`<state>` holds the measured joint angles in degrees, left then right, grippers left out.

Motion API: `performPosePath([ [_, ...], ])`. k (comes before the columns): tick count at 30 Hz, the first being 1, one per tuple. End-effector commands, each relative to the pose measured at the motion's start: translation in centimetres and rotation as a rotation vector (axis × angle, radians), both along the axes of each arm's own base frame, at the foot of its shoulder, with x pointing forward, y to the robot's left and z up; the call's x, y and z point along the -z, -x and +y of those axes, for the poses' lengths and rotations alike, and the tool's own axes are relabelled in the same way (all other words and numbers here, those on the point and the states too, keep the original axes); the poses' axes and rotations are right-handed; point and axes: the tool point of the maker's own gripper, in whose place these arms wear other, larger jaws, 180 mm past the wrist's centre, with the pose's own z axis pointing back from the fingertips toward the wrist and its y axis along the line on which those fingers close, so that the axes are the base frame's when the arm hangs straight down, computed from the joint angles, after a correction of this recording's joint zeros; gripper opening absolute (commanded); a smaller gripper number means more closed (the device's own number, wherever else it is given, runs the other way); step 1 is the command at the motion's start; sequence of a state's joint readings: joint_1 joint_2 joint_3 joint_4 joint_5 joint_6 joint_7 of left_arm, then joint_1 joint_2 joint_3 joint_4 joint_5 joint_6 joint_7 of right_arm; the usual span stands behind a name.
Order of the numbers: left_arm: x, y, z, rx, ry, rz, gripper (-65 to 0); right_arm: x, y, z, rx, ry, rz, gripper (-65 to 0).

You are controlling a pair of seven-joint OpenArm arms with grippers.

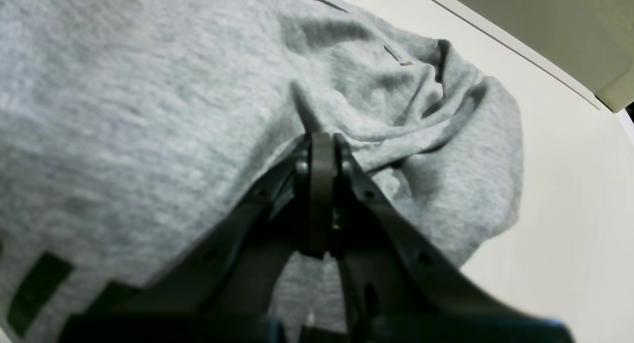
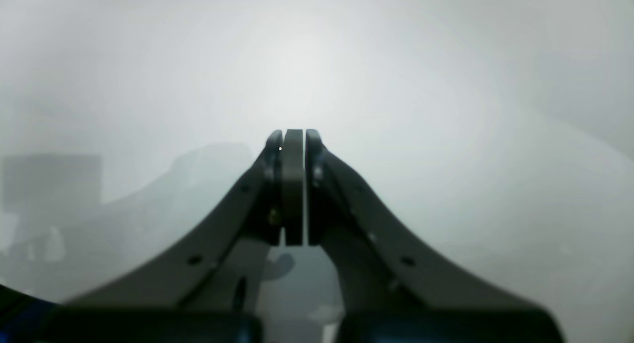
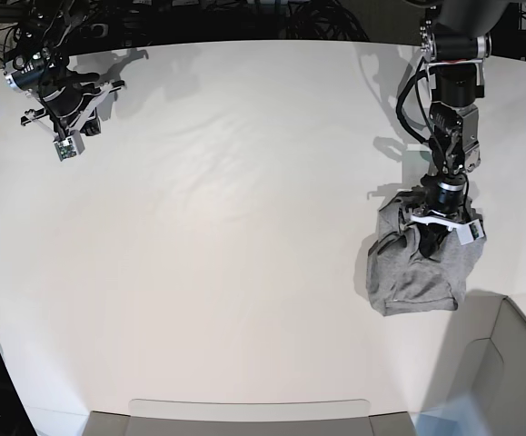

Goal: Fold the T-shirt properly
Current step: 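Press the bundle flat with the left gripper and release it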

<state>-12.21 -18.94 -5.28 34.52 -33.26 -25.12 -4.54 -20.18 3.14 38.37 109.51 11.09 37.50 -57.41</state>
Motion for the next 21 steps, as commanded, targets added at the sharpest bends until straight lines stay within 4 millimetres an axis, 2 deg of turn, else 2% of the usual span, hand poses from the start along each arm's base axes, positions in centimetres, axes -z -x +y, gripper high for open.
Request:
performPosePath([
  [1, 5.5, 5.1, 0.3, 0.016, -0.028, 0.293, -65.0, -0.9, -0.5, 0.1, -0.019, 0.003, -0.037, -64.7],
  [4, 5.0, 4.6, 0.1, 0.022, -0.032, 0.274, -65.0, -0.9, -0.5, 0.1, -0.019, 0.003, -0.037, -64.7],
  [5, 4.2, 3.8, -0.1, 0.034, -0.039, 0.246, -65.0, -0.9, -0.5, 0.1, -0.019, 0.003, -0.037, -64.7],
  [7, 2.9, 3.7, -0.4, 0.062, -0.055, 0.220, -65.0, -0.9, -0.6, 0.1, -0.019, 0.002, -0.040, -64.7],
  [12, -5.6, -0.4, -2.4, 0.168, -0.136, 0.024, -65.0, -1.1, -0.9, 0.2, -0.020, -0.002, -0.052, -64.7],
  [14, -8.8, -1.6, -2.6, 0.194, -0.176, -0.049, -65.0, -1.2, -1.0, 0.2, -0.020, -0.004, -0.055, -64.7],
  [18, -13.3, -3.0, -3.7, 0.232, -0.212, -0.147, -65.0, -1.5, -1.4, 0.2, -0.020, -0.005, -0.069, -64.7],
  [21, -17.5, -3.5, -3.2, 0.225, -0.253, -0.236, -65.0, -1.6, -1.5, 0.3, -0.021, -0.004, -0.074, -64.7],
])
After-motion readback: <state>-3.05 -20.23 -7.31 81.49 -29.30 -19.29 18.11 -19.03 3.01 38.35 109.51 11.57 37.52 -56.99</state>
